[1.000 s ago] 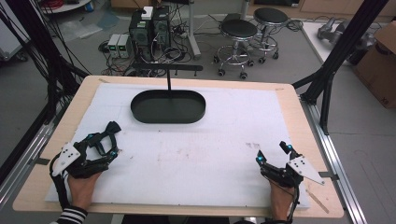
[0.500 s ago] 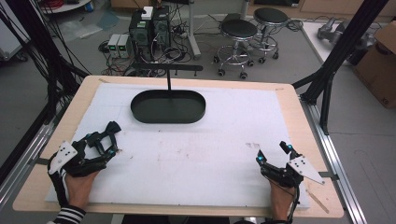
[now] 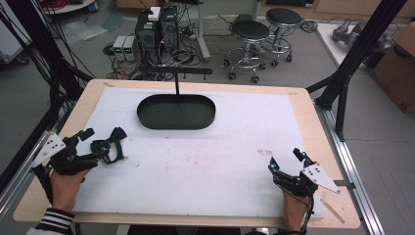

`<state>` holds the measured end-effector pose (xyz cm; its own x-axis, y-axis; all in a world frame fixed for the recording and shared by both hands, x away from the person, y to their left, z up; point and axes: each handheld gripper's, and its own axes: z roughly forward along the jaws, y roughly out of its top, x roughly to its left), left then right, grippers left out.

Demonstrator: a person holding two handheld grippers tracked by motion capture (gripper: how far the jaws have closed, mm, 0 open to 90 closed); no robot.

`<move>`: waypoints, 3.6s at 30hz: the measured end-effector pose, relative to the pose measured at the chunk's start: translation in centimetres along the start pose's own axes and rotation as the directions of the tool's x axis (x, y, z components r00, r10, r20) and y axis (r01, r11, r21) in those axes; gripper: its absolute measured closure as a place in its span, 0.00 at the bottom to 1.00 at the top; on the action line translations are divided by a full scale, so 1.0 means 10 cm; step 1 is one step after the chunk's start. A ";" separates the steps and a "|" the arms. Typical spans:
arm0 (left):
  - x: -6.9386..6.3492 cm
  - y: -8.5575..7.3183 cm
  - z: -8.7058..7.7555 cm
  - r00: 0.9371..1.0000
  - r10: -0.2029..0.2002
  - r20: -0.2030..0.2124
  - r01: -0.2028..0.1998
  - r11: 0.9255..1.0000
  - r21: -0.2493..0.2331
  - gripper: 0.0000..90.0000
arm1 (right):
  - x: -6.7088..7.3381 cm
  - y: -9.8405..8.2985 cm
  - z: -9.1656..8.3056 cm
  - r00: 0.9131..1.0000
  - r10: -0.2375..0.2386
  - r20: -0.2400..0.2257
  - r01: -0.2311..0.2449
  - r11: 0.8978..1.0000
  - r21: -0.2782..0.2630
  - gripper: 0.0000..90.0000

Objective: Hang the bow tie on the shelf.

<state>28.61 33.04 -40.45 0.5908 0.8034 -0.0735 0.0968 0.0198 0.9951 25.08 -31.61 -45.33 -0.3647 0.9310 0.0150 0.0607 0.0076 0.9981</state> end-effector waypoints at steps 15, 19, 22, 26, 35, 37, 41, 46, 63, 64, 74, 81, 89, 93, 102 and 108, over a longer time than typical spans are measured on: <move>0.17 0.48 0.14 0.997 0.073 0.034 -0.078 0.978 0.195 0.18 | 0.00 0.00 0.00 1.000 -0.002 0.001 0.002 1.000 -0.001 0.10; 0.25 0.53 0.20 0.996 0.086 0.036 -0.092 0.960 0.265 0.19 | 0.00 0.00 0.00 1.000 -0.001 0.000 0.001 1.000 -0.002 0.10; 0.29 0.56 0.27 0.994 0.101 0.031 -0.106 0.932 0.346 0.21 | 0.00 0.00 0.00 1.000 -0.002 0.001 0.002 1.000 0.000 0.10; 0.31 0.61 0.35 0.992 0.119 0.039 -0.125 0.910 0.396 0.21 | 0.00 0.00 0.00 1.000 -0.001 0.002 0.001 1.000 0.001 0.10; 0.40 0.52 0.55 0.987 0.151 0.049 -0.151 0.808 0.570 0.19 | 0.00 0.00 0.00 1.000 -0.004 0.002 0.004 1.000 0.001 0.10; 0.42 0.50 0.57 0.986 0.159 0.051 -0.158 0.789 0.593 0.19 | 0.00 0.00 0.00 1.000 0.000 0.002 0.000 1.000 0.002 0.10; 0.45 0.46 0.62 0.986 0.155 0.066 -0.160 0.742 0.651 0.21 | 0.00 0.00 0.00 1.000 -0.002 0.003 0.002 1.000 0.003 0.10; 0.48 0.41 0.68 0.978 0.189 0.089 -0.193 0.658 0.727 0.24 | 0.00 0.00 0.00 1.000 -0.002 0.003 0.002 1.000 0.003 0.10; 0.60 0.20 0.85 0.980 0.184 0.081 -0.171 0.549 0.818 0.36 | 0.00 0.00 0.00 1.000 0.000 0.003 0.000 1.000 0.001 0.10; 0.60 0.19 0.85 0.980 0.179 0.091 -0.176 0.544 0.821 0.39 | 0.00 0.00 0.00 1.000 -0.002 0.004 0.002 1.000 0.001 0.10; 0.60 0.14 0.90 0.983 0.174 0.061 -0.141 0.498 0.856 0.46 | 0.00 0.00 0.00 1.000 -0.001 0.005 0.001 1.000 -0.002 0.10; 0.63 0.12 0.91 0.984 0.160 0.077 -0.146 0.481 0.864 0.54 | 0.00 0.00 0.00 1.000 0.001 0.007 -0.001 1.000 -0.001 0.10; 0.61 0.16 1.03 0.975 0.188 0.117 -0.189 0.431 0.882 0.59 | 0.00 0.00 0.00 1.000 -0.007 0.017 0.007 1.000 -0.009 0.10; 0.61 0.11 1.06 0.972 0.194 0.129 -0.200 0.407 0.891 0.60 | 0.01 0.00 0.00 1.000 -0.003 0.016 0.003 1.000 -0.008 0.10; 0.60 0.10 1.08 0.972 0.194 0.136 -0.205 0.402 0.892 0.78 | 0.01 0.00 -0.01 1.000 0.001 0.019 -0.001 1.000 -0.007 0.10; 0.60 0.09 1.08 0.974 0.193 0.121 -0.192 0.408 0.893 0.83 | 0.01 0.00 -0.01 1.000 -0.001 0.019 0.001 1.000 -0.007 0.10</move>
<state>40.88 31.46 -40.66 0.6912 0.7138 0.1129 0.6408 -0.6776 0.3610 24.99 -31.57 -45.36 -0.3468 0.9379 0.0128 0.0534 0.0061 0.9986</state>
